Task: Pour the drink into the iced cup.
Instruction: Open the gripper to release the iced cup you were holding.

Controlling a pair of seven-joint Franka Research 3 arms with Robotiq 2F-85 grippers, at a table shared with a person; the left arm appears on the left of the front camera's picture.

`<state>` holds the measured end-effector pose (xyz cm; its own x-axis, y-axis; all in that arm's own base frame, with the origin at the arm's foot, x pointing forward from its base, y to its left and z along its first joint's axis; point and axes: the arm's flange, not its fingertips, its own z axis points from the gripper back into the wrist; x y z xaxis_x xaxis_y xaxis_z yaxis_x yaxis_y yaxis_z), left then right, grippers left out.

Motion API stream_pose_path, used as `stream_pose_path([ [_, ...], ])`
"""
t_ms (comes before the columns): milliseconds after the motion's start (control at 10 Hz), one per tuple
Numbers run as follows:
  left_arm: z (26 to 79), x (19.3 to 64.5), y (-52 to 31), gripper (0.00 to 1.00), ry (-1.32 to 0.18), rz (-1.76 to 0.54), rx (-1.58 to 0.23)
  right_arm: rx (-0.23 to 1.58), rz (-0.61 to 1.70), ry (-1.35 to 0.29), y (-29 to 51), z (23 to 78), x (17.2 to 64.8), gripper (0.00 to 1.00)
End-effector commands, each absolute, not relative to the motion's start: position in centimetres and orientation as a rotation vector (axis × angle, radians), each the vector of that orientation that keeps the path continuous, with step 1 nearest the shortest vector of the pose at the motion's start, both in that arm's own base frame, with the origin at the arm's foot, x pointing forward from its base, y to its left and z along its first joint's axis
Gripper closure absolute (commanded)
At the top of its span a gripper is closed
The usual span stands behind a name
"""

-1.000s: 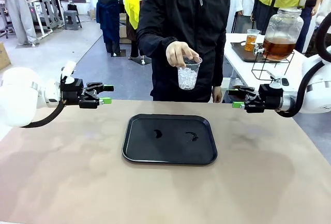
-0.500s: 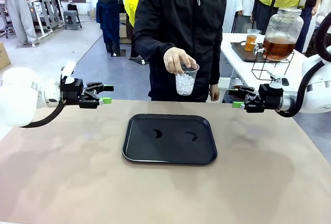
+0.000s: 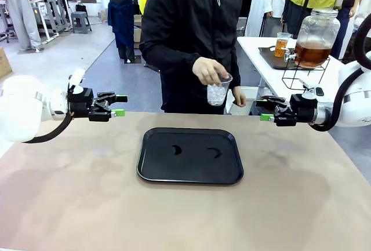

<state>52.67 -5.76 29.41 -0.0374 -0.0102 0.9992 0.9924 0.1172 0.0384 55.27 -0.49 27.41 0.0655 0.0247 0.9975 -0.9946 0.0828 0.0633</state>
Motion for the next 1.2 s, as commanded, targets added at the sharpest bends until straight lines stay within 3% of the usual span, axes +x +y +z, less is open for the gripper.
stream_pose_path([
  [0, 29.67, 52.77, -5.84, 0.00, -1.283, -1.149, -1.103, 1.160, 1.120, -1.180, -0.26, 27.77, 55.31, 0.00],
  [1100, 29.67, 52.77, -5.84, 0.00, -1.283, -1.149, -1.103, 1.160, 1.120, -1.180, -0.26, 27.77, 55.31, 0.00],
])
